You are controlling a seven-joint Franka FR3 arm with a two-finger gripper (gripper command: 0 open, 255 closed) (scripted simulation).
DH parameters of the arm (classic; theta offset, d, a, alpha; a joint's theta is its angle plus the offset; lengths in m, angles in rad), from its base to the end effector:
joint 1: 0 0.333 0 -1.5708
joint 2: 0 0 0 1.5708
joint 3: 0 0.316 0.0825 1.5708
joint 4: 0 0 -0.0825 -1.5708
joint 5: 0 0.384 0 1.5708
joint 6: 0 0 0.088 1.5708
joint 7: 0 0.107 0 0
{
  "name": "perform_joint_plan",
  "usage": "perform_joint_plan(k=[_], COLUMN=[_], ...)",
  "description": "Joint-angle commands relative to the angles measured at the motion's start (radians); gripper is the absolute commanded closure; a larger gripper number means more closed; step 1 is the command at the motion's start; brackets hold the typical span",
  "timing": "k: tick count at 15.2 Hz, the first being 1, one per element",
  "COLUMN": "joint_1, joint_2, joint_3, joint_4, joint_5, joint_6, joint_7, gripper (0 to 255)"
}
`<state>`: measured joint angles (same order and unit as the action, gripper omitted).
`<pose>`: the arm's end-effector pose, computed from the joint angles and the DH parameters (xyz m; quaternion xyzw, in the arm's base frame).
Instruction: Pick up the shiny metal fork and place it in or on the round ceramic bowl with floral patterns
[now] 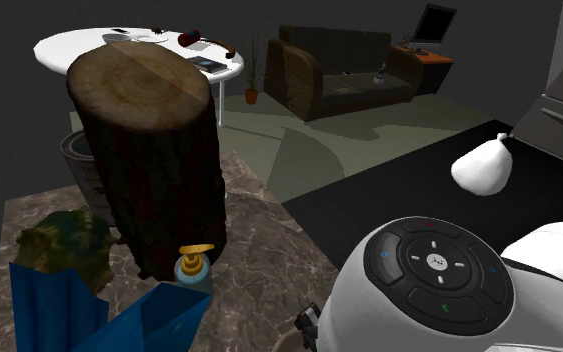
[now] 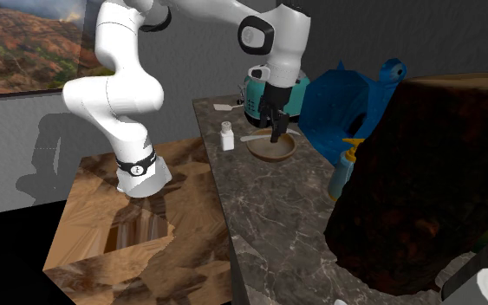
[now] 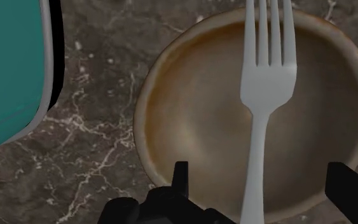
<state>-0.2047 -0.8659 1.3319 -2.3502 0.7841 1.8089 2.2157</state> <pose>0.1345 0.4338 0.3611 0.7064 -0.7040 0.0474 0.0555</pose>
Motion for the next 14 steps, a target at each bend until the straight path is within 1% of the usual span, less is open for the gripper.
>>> perform_joint_plan(k=[1,2,6,14], joint_1=[0.0,0.0,0.01,0.01], joint_2=[0.0,0.0,0.007,0.006], joint_3=[0.0,0.0,-0.087,-0.087], joint_4=[0.0,0.0,0.086,0.086], joint_5=[0.0,0.0,-0.065,-0.065], joint_6=[0.0,0.0,-0.104,-0.104], joint_7=[0.0,0.0,0.024,0.024], gripper=[0,0,0,0])
